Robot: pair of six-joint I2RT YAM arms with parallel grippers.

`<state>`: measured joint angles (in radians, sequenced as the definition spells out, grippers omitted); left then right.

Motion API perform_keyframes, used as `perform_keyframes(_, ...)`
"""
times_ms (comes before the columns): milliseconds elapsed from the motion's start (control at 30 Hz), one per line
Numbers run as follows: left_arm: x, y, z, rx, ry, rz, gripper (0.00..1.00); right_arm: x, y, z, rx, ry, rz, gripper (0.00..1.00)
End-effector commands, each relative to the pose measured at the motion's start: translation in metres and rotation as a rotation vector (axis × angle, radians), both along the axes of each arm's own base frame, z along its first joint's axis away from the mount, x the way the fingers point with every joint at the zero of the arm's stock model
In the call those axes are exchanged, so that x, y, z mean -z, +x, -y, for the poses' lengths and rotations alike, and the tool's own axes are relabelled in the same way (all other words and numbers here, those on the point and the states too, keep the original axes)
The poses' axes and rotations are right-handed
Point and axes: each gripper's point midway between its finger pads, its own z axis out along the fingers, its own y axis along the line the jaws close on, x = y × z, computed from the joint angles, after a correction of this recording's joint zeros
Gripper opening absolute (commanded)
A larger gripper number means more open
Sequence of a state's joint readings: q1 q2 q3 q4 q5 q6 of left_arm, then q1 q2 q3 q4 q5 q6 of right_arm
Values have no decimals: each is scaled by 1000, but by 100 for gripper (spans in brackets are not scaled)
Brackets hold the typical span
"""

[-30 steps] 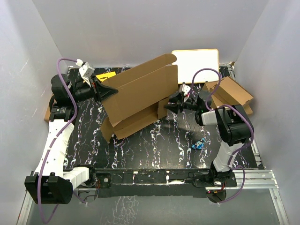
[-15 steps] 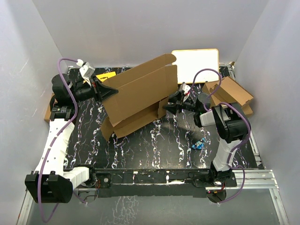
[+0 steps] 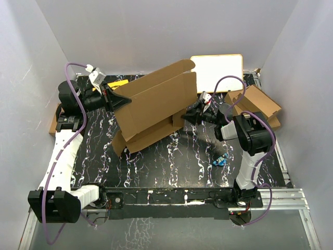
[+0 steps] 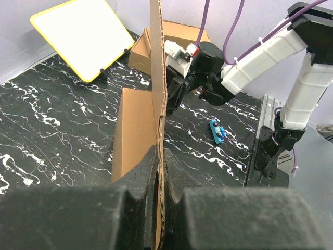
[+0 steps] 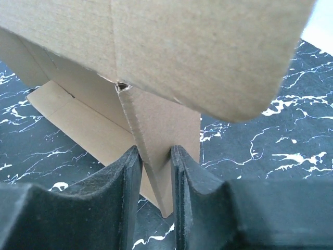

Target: Fold the paper box

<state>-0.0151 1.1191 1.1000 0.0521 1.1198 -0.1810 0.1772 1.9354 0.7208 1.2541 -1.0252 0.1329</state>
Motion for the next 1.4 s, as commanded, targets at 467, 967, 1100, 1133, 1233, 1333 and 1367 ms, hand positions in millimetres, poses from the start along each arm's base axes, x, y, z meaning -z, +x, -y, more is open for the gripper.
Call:
perform_keyframes(467, -26, 14, -6, -121, -49, -5, 0, -48, 12, -8, -22, -82, 157, 8)
perform_keyframes(967, -9, 25, -38, -451, -117, -97, 37, -49, 6, 29, 56, -462, -197, 8)
perform_keyframes(1100, 8, 19, -42, -491, -131, -168, 56, -51, -2, 41, 84, -520, -253, 8)
perform_keyframes(1133, 13, 18, -44, -507, -133, -190, 59, -49, -3, 44, 93, -539, -274, 8)
perform_keyframes(1233, 30, 14, -50, -563, -141, -247, 67, -45, -6, 53, 114, -593, -324, 8)
perform_keyframes(1333, 49, 12, -55, -610, -149, -307, 70, -38, -5, 61, 142, -642, -360, 8)
perform_keyframes(1367, 56, 12, -56, -627, -151, -332, 71, -35, -4, 63, 149, -660, -372, 8)
